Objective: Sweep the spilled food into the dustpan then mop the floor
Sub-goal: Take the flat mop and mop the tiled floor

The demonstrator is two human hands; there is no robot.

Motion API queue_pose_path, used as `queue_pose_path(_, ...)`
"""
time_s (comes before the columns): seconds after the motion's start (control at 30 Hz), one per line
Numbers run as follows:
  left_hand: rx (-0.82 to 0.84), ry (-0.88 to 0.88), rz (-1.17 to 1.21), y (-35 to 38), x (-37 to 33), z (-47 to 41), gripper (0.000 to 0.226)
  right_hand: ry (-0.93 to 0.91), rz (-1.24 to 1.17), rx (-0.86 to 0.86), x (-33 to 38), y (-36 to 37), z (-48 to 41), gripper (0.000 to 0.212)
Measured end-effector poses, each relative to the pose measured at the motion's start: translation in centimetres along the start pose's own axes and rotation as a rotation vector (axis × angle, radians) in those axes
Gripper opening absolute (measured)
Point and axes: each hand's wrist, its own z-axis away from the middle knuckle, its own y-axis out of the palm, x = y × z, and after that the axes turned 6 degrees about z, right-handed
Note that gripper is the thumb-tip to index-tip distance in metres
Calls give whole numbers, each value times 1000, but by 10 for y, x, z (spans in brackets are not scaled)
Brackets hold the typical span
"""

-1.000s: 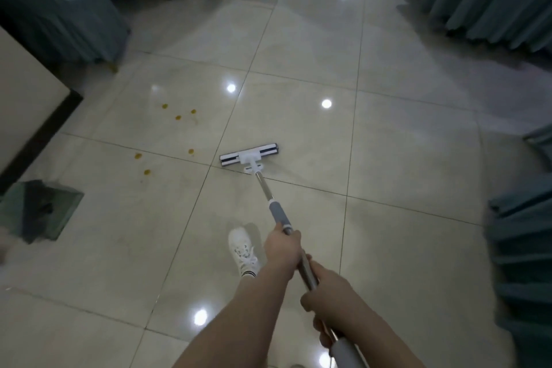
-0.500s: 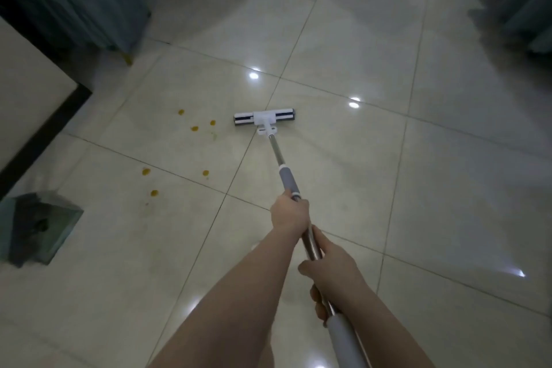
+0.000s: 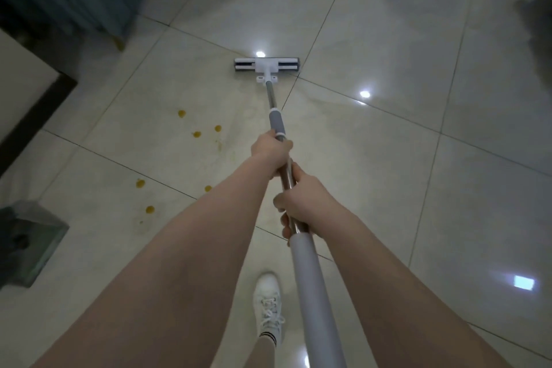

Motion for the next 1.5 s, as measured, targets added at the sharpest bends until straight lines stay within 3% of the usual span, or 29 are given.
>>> queue_pose_path(0.27, 2, 25, -42, -31, 87, 90, 31, 46, 72, 44, -63, 74, 72, 85)
queue_pose_path(0.47, -29, 24, 40, -60, 229, 238, 24, 14, 314, 34, -187, 176, 187, 78)
queue_pose_path(0.67, 7, -26, 34, -87, 373, 406, 30, 87, 314, 115, -318, 273, 330, 71)
queue_pose_path(0.8, 2, -11, -100, -109, 440, 493, 33, 6, 470, 95, -384, 328, 397, 81)
queue_pose_path(1.03, 15, -50, -104, -159, 502, 570, 41, 7, 447, 140, -415, 401, 467, 93)
queue_pose_path(1.13, 29, -37, -112, -187, 518, 585, 44, -3, 437, 126, -421, 434, 482, 91)
queue_pose_path(1.3, 70, -48, -90, -239, 543, 604, 38, 51, 213, 156, -417, 496, 507, 79)
queue_pose_path(1.5, 90, -77, -37, -283, 593, 644, 36, 57, 183, 123, -439, 565, 545, 79)
